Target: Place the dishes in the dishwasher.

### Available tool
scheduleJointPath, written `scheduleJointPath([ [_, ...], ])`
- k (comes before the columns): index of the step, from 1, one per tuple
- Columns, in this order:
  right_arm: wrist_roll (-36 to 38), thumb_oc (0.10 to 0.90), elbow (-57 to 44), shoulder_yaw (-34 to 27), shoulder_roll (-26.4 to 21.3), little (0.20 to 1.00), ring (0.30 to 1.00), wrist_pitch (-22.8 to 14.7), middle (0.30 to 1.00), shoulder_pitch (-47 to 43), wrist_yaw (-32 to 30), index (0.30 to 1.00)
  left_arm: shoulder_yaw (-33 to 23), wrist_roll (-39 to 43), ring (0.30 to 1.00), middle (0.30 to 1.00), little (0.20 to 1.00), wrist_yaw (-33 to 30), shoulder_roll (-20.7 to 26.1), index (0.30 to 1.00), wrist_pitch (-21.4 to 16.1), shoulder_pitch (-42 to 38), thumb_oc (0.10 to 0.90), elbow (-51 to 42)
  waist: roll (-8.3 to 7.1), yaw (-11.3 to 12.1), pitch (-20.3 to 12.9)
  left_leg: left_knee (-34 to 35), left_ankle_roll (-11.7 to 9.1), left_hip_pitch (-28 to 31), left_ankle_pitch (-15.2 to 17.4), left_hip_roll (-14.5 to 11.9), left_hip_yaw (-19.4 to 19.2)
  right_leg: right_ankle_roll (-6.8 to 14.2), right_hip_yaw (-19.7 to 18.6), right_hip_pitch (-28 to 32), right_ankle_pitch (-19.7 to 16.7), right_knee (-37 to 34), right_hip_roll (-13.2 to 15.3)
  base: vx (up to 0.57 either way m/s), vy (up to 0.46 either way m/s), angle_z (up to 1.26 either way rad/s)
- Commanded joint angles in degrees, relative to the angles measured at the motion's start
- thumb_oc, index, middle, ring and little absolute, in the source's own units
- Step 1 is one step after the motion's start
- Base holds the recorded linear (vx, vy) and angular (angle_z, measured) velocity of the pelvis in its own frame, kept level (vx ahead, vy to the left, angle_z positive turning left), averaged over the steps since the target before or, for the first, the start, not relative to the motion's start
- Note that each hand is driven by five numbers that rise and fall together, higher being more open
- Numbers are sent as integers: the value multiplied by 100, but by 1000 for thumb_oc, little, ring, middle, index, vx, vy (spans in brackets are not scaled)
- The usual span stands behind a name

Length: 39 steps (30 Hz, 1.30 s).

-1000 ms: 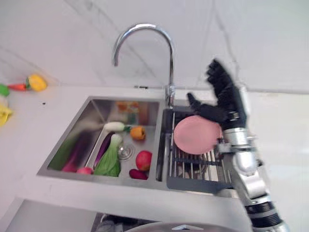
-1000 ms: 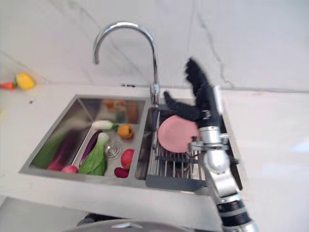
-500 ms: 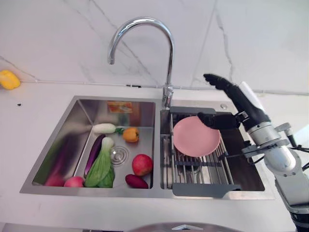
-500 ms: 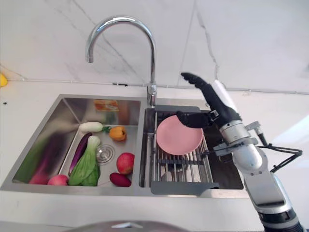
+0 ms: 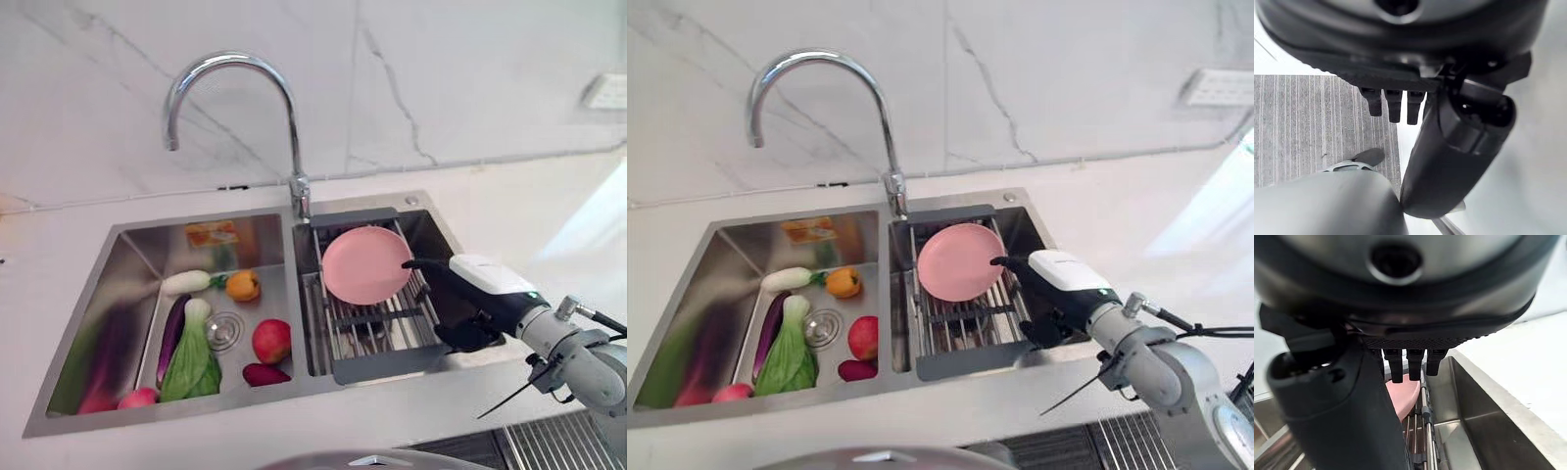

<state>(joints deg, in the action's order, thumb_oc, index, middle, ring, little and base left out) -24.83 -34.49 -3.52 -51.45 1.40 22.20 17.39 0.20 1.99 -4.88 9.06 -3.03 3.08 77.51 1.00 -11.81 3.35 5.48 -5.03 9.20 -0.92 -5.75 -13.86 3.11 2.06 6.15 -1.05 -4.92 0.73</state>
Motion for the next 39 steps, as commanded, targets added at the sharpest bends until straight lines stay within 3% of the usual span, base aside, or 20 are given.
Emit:
scheduleJointPath([
  [1, -547, 800, -360, 64, -127, 900, 900, -711, 900, -687, -1285, 900, 248, -216, 900, 900, 900, 10, -22, 900, -132, -294, 800, 145, -421, 300, -137, -48, -380, 289, 250, -445, -21, 920, 134, -220, -306, -8, 1020, -15, 10, 6],
  [8, -1397, 800, 308, 829, 82, 900, 900, -893, 900, -1433, -2625, 900, 635, -310, 900, 900, 900, -83, -57, 900, -229, -315, 800, 14, -385, 546, -84, -48, -358, 192, 234, -414, 173, 920, 324, -153, -255, -8, 1077, -8, 7, 6],
  [13, -1741, 800, 503, 1107, 29, 900, 900, -955, 900, -1679, -3041, 900, 641, -322, 900, 900, 900, -172, -15, 900, -303, -232, 800, 49, -385, 663, -48, -48, -352, 149, 228, -388, 282, 919, 420, -104, -228, -8, 1099, -10, 6, 16],
  [20, -2146, 800, 728, 1428, -214, 900, 900, -866, 900, -1890, -2748, 900, 515, -336, 900, 900, 900, -135, 43, 900, -347, -126, 800, 170, -386, 751, -14, -48, -350, 108, 216, -349, 373, 924, 538, -21, -185, -8, 1124, -7, 9, 14],
  [34, -1441, 800, 64, 656, -845, 900, 900, -710, 900, -1011, -1624, 900, 392, -295, 900, 900, 900, -156, 27, 900, -333, -132, 800, 151, -425, 649, 11, -48, -407, 29, 176, -375, 395, 908, 649, -4, -160, -8, 1123, 3, -1, 5],
  [39, -1374, 800, 338, 768, -655, 900, 900, -730, 900, -904, -1648, 900, 403, -257, 900, 900, 900, -175, 2, 900, -353, -121, 800, 159, -422, 654, 25, -48, -425, 23, 161, -403, 341, 915, 656, -30, -166, -8, 1107, 0, -2, -1],
])
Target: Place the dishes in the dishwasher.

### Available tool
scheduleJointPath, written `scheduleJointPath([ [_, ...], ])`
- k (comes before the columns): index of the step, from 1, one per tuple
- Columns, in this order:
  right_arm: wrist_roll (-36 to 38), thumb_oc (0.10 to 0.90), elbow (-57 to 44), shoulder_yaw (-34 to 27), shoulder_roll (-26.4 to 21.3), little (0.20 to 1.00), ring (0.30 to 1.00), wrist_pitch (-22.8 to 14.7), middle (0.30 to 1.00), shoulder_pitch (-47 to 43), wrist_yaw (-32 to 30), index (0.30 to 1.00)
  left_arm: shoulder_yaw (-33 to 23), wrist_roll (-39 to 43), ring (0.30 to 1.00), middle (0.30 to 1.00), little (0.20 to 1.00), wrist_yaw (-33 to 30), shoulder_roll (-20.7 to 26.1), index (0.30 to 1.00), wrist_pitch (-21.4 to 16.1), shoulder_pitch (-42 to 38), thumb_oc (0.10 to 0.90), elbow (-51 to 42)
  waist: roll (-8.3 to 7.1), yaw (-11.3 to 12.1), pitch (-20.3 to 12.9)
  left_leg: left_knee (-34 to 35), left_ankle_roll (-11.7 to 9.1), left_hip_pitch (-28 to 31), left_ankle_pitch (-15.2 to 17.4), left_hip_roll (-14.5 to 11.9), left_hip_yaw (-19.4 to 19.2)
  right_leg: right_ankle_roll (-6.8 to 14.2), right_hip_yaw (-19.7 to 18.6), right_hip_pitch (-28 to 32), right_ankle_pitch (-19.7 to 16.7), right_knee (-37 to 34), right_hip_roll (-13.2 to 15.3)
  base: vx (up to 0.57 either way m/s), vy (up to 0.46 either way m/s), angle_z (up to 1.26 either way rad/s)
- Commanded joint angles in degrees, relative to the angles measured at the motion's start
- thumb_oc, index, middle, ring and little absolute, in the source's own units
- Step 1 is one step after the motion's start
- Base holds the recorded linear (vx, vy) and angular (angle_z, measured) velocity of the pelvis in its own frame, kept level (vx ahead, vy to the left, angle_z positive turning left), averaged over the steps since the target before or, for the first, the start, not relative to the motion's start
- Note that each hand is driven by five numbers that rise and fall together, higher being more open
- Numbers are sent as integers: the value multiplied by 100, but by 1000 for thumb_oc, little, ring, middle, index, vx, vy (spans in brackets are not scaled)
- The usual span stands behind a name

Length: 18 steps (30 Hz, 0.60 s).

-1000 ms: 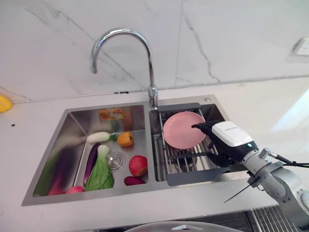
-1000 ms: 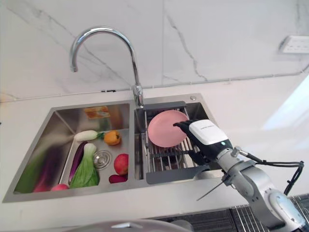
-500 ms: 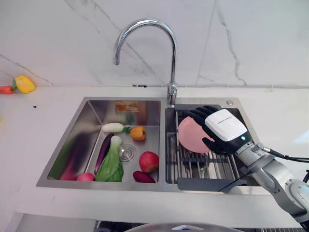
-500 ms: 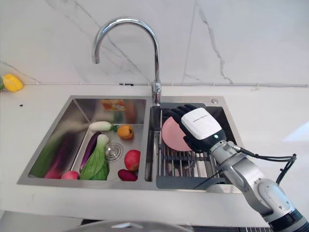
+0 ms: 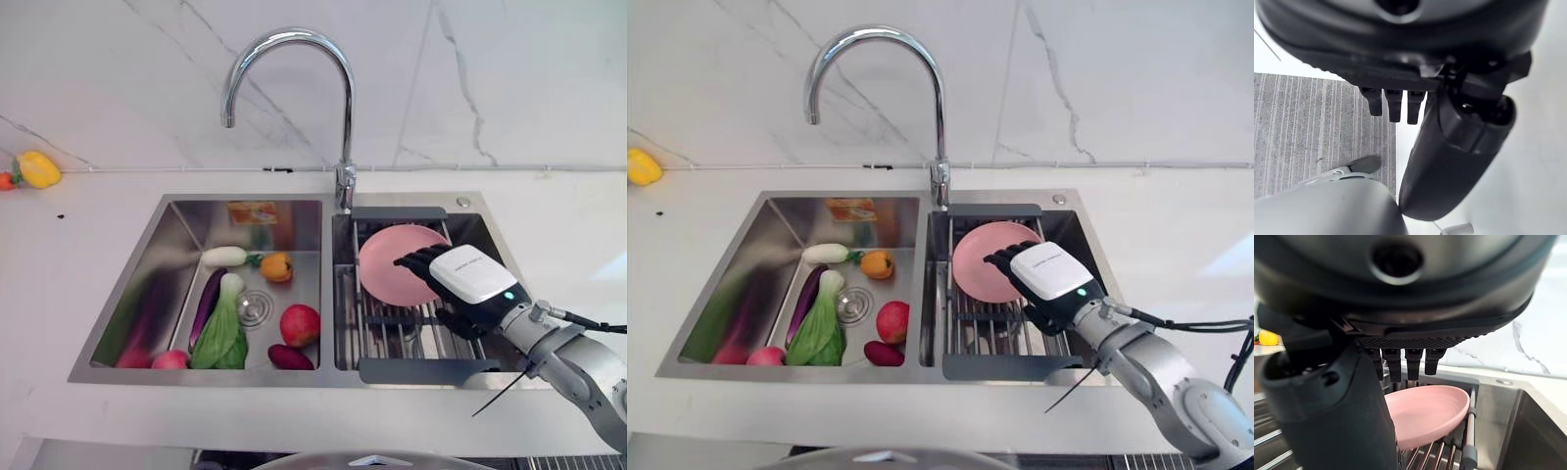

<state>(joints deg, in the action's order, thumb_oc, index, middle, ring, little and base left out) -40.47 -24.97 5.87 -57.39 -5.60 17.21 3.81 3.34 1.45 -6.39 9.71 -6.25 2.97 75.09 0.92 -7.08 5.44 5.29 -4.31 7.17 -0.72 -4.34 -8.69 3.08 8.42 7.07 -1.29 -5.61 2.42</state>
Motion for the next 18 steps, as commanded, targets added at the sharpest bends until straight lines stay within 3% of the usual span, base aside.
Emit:
scheduleJointPath([
  [1, 159, 800, -497, -63, -3, 900, 900, -58, 900, -454, -337, 900, 83, -166, 900, 900, 900, -7, -58, 900, -35, -120, 800, 401, -407, 195, -182, -29, -505, 223, 134, -552, -177, 913, 24, -119, -134, 61, 931, 7, -9, -6],
  [7, -398, 800, 118, 275, 505, 900, 900, 8, 900, -660, -885, 900, -127, 347, 900, 900, 900, 253, -76, 900, -19, -132, 800, 326, -361, 271, -179, -29, -522, 200, 129, -568, -100, 885, 124, -48, -62, 61, 920, 2, -1, -1],
  [18, -1324, 800, 1024, 976, 494, 900, 900, 53, 900, -1374, -1483, 900, -215, 540, 900, 900, 900, 503, -56, 900, 46, -98, 800, 499, -293, 447, -198, -29, -528, 161, 112, -573, 111, 826, 267, 86, 51, 61, 904, 10, -6, 7],
])
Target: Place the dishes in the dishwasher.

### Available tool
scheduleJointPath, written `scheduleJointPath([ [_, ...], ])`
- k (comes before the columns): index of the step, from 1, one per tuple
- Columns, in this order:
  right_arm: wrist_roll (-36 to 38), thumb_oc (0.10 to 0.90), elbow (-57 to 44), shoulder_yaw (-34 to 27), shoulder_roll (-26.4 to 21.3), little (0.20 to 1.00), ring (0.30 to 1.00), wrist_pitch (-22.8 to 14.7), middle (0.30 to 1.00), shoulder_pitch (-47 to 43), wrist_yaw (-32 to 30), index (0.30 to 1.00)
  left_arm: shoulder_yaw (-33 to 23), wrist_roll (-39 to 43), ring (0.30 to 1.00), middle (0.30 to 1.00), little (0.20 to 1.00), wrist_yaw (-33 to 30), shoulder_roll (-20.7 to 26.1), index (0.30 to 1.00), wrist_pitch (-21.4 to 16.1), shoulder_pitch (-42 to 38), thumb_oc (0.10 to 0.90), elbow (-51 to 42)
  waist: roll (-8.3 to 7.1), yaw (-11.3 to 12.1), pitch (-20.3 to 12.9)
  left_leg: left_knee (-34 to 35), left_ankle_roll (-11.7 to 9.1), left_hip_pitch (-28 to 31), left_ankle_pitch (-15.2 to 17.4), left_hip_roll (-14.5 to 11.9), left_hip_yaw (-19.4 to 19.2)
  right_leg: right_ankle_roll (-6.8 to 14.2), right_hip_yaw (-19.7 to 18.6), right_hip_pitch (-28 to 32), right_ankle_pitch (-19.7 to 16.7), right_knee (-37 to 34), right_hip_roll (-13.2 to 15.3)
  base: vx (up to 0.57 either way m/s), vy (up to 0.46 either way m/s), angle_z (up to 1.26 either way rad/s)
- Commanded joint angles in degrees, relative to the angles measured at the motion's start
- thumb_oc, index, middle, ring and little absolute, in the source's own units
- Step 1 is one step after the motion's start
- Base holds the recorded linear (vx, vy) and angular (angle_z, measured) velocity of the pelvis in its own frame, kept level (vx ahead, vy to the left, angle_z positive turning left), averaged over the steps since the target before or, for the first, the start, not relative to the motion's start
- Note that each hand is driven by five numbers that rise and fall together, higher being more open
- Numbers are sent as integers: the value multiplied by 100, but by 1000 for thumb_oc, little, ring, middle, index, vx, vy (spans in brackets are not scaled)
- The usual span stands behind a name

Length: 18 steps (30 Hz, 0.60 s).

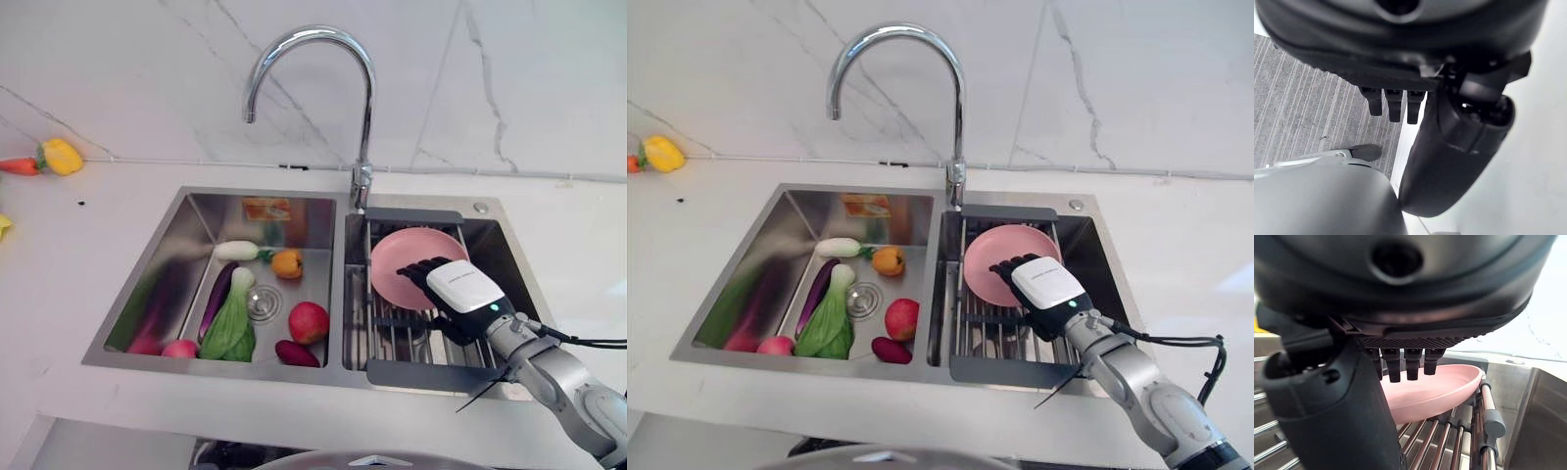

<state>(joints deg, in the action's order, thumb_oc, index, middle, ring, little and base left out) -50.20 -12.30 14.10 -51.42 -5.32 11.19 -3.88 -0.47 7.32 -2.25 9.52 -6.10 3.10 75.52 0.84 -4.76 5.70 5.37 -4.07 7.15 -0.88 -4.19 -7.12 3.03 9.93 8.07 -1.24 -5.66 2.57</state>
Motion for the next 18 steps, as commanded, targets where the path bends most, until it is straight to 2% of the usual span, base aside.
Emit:
scheduleJointPath([
  [1, -351, 800, -244, 153, -103, 900, 900, 24, 900, -772, -714, 900, 166, -48, 900, 900, 900, 90, -38, 900, 31, -112, 800, 456, -285, 215, -224, -37, -551, 163, 128, -588, -46, 831, 116, -14, 45, 66, 889, -1, -8, 4],
  [4, -440, 800, 10, 296, -86, 900, 900, 74, 900, -955, -873, 900, 199, -59, 900, 900, 900, 83, -54, 900, 12, -119, 800, 456, -263, 225, -210, -37, -557, 153, 127, -587, -19, 825, 132, -7, 59, 66, 880, 3, 3, 3],
  [5, -592, 800, 356, 372, 56, 900, 900, 220, 900, -1075, -1130, 900, 205, 14, 900, 900, 900, 103, -80, 900, 9, -87, 800, 453, -251, 251, -211, -37, -562, 137, 117, -589, -2, 820, 160, 0, 66, 66, 868, 15, -1, 5],
  [10, -1069, 800, 950, 718, 378, 900, 900, 506, 900, -1386, -1322, 900, 332, 95, 900, 900, 900, 125, -158, 900, 42, -78, 800, 404, -211, 334, -227, -37, -565, 102, 93, -592, 54, 801, 217, 11, 76, 66, 856, 3, -1, 1],
  [16, -1257, 800, 1475, 1098, 449, 900, 900, 567, 900, -1795, -1498, 900, 516, 148, 900, 900, 900, 108, -263, 900, 34, -42, 800, 370, -162, 357, -238, -37, -566, 71, 86, -591, 125, 788, 271, 28, 94, 66, 855, -2, 8, 6],
  [17, -1300, 596, 1631, 1131, 482, 594, 594, 636, 594, -1868, -1577, 594, 552, 198, 900, 900, 900, 119, -295, 900, 41, -23, 800, 382, -144, 371, -245, -37, -564, 67, 86, -590, 133, 788, 284, 29, 88, 66, 866, 6, 7, 4],
  [18, -1300, 505, 1657, 1150, 489, 458, 458, 640, 458, -1885, -1596, 458, 550, 201, 900, 900, 900, 119, -295, 900, 42, -21, 800, 380, -143, 367, -245, -37, -564, 66, 86, -590, 133, 788, 283, 28, 87, 66, 866, 0, 0, 0],
])
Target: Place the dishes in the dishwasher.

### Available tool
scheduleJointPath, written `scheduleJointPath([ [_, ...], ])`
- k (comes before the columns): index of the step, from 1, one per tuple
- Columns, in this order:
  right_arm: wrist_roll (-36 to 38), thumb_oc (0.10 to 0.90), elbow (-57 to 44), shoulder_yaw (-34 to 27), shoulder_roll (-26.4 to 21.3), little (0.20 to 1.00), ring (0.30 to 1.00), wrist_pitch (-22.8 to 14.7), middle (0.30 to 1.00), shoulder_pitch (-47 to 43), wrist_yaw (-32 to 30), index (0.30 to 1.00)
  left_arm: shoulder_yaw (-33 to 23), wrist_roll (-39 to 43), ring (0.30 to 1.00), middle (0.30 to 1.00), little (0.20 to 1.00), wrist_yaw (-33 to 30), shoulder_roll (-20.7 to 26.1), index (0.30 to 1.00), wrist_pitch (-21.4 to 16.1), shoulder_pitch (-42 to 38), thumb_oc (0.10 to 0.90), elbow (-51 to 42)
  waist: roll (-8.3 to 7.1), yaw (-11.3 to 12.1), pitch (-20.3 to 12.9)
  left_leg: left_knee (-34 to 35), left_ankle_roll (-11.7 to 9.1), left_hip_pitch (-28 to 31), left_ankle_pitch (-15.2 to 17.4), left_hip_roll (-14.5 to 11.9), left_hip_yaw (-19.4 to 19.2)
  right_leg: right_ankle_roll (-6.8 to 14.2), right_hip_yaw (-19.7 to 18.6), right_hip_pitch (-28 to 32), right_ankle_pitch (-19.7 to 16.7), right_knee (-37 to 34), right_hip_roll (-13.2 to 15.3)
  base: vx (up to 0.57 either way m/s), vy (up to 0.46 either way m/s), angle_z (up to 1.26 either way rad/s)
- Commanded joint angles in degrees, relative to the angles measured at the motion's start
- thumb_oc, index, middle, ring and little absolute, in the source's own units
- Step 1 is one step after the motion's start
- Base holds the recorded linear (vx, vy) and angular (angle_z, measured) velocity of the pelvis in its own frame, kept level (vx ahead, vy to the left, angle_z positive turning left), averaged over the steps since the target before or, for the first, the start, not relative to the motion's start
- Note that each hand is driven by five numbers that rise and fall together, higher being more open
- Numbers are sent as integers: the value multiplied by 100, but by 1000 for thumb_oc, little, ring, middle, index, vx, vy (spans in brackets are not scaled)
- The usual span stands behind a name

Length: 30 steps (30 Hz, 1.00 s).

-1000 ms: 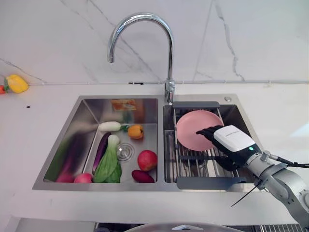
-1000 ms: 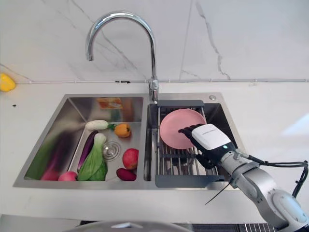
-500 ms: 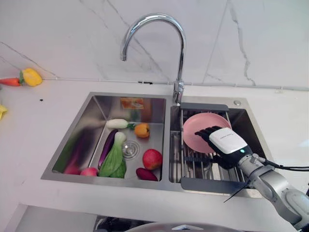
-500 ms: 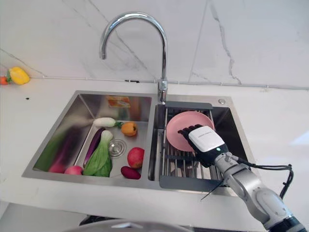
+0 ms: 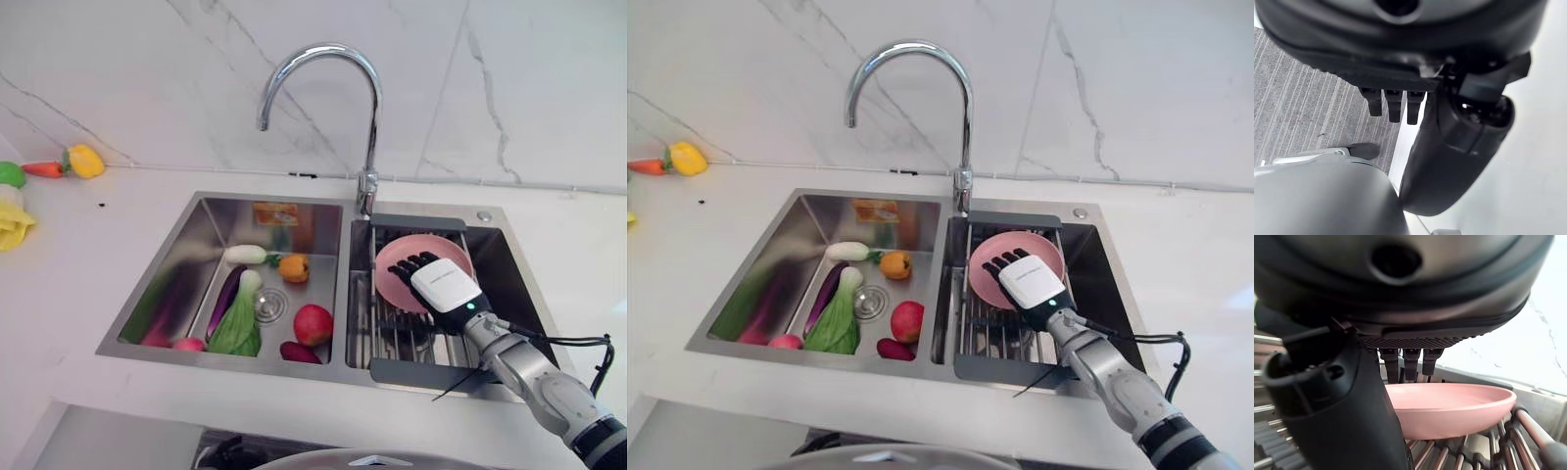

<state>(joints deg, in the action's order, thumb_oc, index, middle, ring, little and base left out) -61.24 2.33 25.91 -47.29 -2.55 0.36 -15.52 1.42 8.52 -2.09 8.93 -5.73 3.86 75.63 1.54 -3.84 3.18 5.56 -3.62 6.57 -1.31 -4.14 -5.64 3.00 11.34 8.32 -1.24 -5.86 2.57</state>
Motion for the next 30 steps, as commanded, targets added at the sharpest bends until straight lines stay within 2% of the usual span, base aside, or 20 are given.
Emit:
scheduleJointPath([
  [1, -207, 400, 314, -42, 131, 300, 300, 437, 300, -855, -529, 300, 395, 102, 900, 900, 900, 109, -258, 900, 8, -86, 800, 359, -201, 285, 4, -56, -605, 122, 126, -594, -13, 790, 144, 2, 90, 86, 869, 0, 0, 0],
  [7, -319, 400, 889, -18, 322, 300, 300, 830, 300, -1213, -1070, 300, 640, 107, 900, 900, 900, -58, -403, 900, 7, 45, 800, 287, -135, 338, 7, -56, -595, 94, 116, -581, 15, 776, 164, -8, 71, 86, 878, 0, 0, 0],
  [11, -157, 400, 781, -253, 330, 300, 300, 959, 300, -1318, -1305, 300, 761, 56, 900, 900, 900, -181, -467, 900, -40, 126, 800, 231, -117, 347, 30, -56, -580, 25, 36, -566, 44, 764, 169, -63, 1, 86, 889, -22, 9, 4],
  [12, -156, 400, 763, -273, 321, 300, 300, 957, 300, -1292, -1297, 300, 773, 56, 900, 900, 900, -183, -467, 900, -39, 131, 800, 232, -113, 356, 13, -56, -589, 53, 102, -572, 48, 776, 168, -35, 64, 86, 885, -20, 11, 3],
  [15, 139, 400, 163, -853, 285, 300, 300, 883, 300, -1182, -1641, 300, 853, -37, 900, 900, 900, -247, -525, 900, -44, 227, 800, 171, -94, 354, 45, -56, -577, -11, 17, -556, 70, 768, 165, -86, -13, 86, 895, -22, 10, 5],
  [16, 230, 400, -29, -1012, 279, 300, 300, 841, 300, -1148, -1718, 300, 869, -51, 900, 900, 900, -260, -536, 900, -38, 249, 800, 160, -80, 348, 39, -56, -585, 18, 85, -561, 72, 778, 163, -59, 50, 86, 891, -58, 7, 6],
  [17, 326, 400, -232, -1189, 274, 300, 300, 779, 300, -1072, -1759, 300, 891, -68, 900, 900, 900, -279, -548, 900, -26, 274, 800, 129, -77, 349, 63, -56, -575, -18, 16, -553, 74, 766, 170, -93, -16, 86, 896, 19, 3, 7],
  [18, 328, 400, -253, -1211, 269, 300, 300, 775, 300, -1044, -1747, 300, 901, -69, 900, 900, 900, -279, -546, 900, -23, 277, 800, 129, -74, 357, 48, -56, -583, 6, 75, -559, 77, 777, 169, -68, 41, 86, 893, -53, 8, 10],
  [21, 652, 400, -995, -1795, 293, 300, 300, 565, 300, -802, -1869, 300, 932, -114, 900, 900, 900, -288, -537, 900, 22, 321, 800, 65, -56, 317, 51, -56, -579, 14, 73, -557, 76, 778, 162, -65, 42, 86, 893, 7, 5, 4],
  [22, 766, 400, -1380, -2044, 276, 300, 300, 441, 300, -702, -1842, 300, 936, -170, 900, 900, 900, -284, -533, 900, 46, 341, 800, 34, -54, 266, 63, -56, -576, 25, 84, -553, 74, 777, 134, -62, 51, 86, 891, -13, 6, 4],
  [26, 769, 400, -2137, -2700, 99, 300, 300, 459, 300, -469, -1728, 300, 911, -279, 900, 900, 900, -276, -508, 900, 91, 318, 800, 63, -55, 197, 62, -56, -564, 47, 102, -551, 38, 786, 83, -79, 49, 86, 893, -1, 2, 1],
  [27, 901, 400, -2558, -3140, 77, 300, 300, 408, 300, -245, -1575, 300, 892, -326, 900, 900, 900, -281, -504, 900, 110, 326, 800, 30, -52, 134, 63, -56, -551, 62, 108, -545, -17, 798, 15, -115, 23, 86, 905, -3, 12, -4],
  [29, 996, 400, -2847, -3601, -26, 300, 300, 425, 300, -96, -1531, 300, 876, -410, 900, 900, 900, -293, -506, 900, 145, 375, 800, -12, -57, 3, 71, -56, -516, 92, 132, -532, -115, 827, -96, -183, -32, 86, 924, -7, 17, -7],
  [30, 1004, 400, -2901, -3655, -23, 300, 300, 428, 300, -40, -1502, 300, 895, -415, 900, 900, 900, -296, -509, 900, 150, 378, 800, -16, -52, 36, 69, -56, -513, 98, 135, -531, -131, 830, -113, -188, -36, 86, 925, -16, 24, -21],
])
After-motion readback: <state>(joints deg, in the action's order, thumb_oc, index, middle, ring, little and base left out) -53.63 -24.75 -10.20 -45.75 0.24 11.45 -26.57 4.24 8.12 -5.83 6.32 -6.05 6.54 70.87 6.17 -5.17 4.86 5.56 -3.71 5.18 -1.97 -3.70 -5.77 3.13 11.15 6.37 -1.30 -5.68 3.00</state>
